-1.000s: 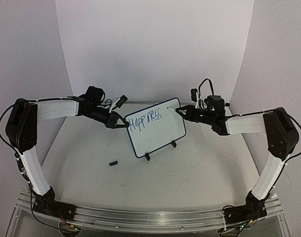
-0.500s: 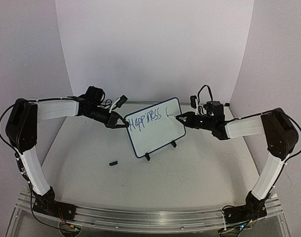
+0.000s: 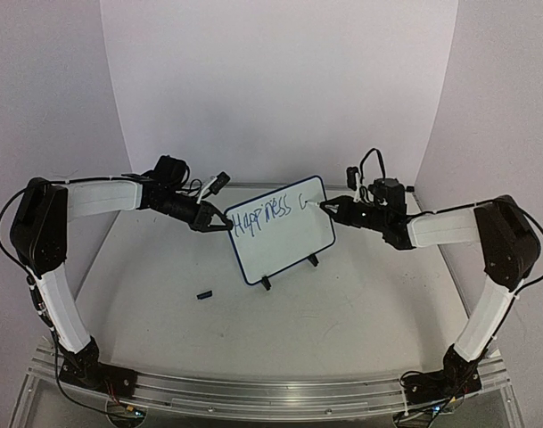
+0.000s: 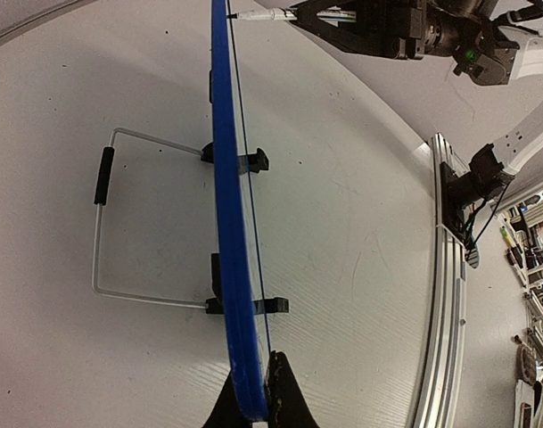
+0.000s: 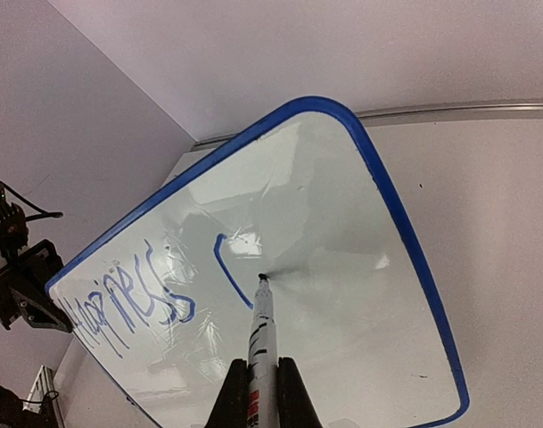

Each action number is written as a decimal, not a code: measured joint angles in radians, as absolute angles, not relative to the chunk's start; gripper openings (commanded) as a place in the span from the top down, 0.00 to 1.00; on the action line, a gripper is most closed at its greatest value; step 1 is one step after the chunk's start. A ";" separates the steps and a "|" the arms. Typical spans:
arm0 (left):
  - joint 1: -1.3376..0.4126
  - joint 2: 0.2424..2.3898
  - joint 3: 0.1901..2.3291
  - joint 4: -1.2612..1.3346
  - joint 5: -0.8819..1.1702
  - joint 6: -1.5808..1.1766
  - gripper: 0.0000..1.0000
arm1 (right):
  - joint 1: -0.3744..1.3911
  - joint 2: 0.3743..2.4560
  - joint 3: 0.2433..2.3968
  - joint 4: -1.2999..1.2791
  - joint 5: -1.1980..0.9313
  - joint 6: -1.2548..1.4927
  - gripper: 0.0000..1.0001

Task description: Write a sentence on the whiteboard

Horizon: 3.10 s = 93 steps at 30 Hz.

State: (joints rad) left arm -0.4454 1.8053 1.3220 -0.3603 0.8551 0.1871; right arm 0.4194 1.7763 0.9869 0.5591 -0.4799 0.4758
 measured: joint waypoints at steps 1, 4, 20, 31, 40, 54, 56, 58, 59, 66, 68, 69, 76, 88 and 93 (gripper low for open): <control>-0.445 1.805 1.322 -0.360 0.855 0.187 1.00 | 0.419 1.776 0.992 0.559 -0.479 0.476 1.00; -0.446 1.805 1.322 -0.360 0.855 0.187 1.00 | 0.419 1.776 1.007 0.559 -0.479 0.476 1.00; -0.446 1.805 1.322 -0.360 0.855 0.188 1.00 | 0.419 1.789 1.049 0.559 -0.519 0.477 1.00; -0.446 1.805 1.322 -0.360 0.855 0.190 1.00 | 0.419 1.776 1.043 0.556 -0.524 0.476 1.00; -0.447 1.805 1.322 -0.360 0.856 0.203 1.00 | 0.416 1.666 1.019 0.559 -0.487 0.466 1.00; -0.449 1.805 1.324 -0.360 0.856 0.209 1.00 | 0.413 1.724 1.019 0.536 -0.467 0.460 1.00; -0.450 1.805 1.326 -0.361 0.856 0.210 1.00 | 0.413 1.732 1.021 0.531 -0.465 0.459 1.00; -0.452 1.805 1.327 -0.362 0.855 0.209 1.00 | 0.413 1.736 1.021 0.529 -0.462 0.456 1.00; -0.452 1.805 1.327 -0.362 0.855 0.209 1.00 | 0.413 1.738 1.021 0.529 -0.461 0.455 1.00; -0.452 1.805 1.328 -0.363 0.854 0.209 1.00 | 0.413 1.739 1.021 0.528 -0.458 0.453 1.00; -0.452 1.805 1.328 -0.363 0.854 0.209 1.00 | 0.413 1.739 1.020 0.528 -0.458 0.453 1.00; -0.452 1.805 1.328 -0.363 0.854 0.209 1.00 | 0.413 1.739 1.018 0.529 -0.458 0.453 1.00; -0.452 1.805 1.328 -0.364 0.854 0.208 1.00 | 0.413 1.739 0.963 0.525 -0.457 0.454 1.00; -0.452 1.805 1.328 -0.366 0.853 0.208 1.00 | 0.413 1.739 0.957 0.543 -0.458 0.477 1.00; -0.452 1.805 1.328 -0.366 0.853 0.209 1.00 | 0.413 1.739 0.963 0.568 -0.458 0.491 1.00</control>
State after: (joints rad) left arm -0.4519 1.8053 1.3277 -0.3660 0.8532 0.2092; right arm 0.4129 1.7393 0.9631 0.5682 -0.4580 0.4911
